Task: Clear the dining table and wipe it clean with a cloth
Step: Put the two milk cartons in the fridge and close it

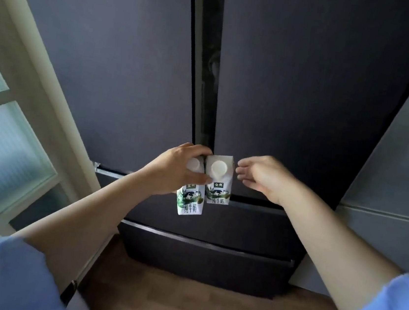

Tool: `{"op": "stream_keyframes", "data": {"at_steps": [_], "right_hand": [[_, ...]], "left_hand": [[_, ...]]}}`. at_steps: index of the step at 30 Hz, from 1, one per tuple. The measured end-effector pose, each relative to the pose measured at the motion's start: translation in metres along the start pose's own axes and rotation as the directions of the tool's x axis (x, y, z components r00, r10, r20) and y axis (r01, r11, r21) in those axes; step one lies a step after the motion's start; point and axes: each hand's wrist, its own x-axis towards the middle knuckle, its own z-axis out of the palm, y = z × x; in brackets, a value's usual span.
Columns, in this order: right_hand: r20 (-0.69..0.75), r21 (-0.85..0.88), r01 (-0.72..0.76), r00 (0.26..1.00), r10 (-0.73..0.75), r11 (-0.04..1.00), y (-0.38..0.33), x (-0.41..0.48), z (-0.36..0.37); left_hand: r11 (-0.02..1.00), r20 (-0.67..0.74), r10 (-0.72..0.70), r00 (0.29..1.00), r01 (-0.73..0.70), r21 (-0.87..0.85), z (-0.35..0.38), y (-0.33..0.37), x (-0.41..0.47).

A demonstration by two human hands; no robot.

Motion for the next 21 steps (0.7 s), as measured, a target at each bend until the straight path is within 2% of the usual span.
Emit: {"op": "stream_keyframes", "data": {"at_steps": [3,8,16,21], "right_hand": [[0.019,0.384,-0.24,0.967,0.253,0.891,0.029,0.031,0.01],[0.05,0.607,-0.396,0.884,0.464,0.689,0.074,0.094,0.025],[0.103,0.835,-0.381,0.817,0.567,0.398,0.116,0.178,0.041],[0.128,0.887,-0.35,0.812,0.57,0.299,0.135,0.201,0.037]], "left_hand": [[0.999,0.061,0.017,0.998,-0.013,-0.051,0.007,-0.018,0.016],[0.997,0.133,0.035,0.991,-0.025,-0.08,0.017,-0.046,0.043],[0.994,0.168,0.048,0.985,-0.032,-0.102,0.05,-0.079,0.09],[0.996,0.196,0.043,0.98,-0.026,-0.09,0.067,-0.086,0.109]]}}
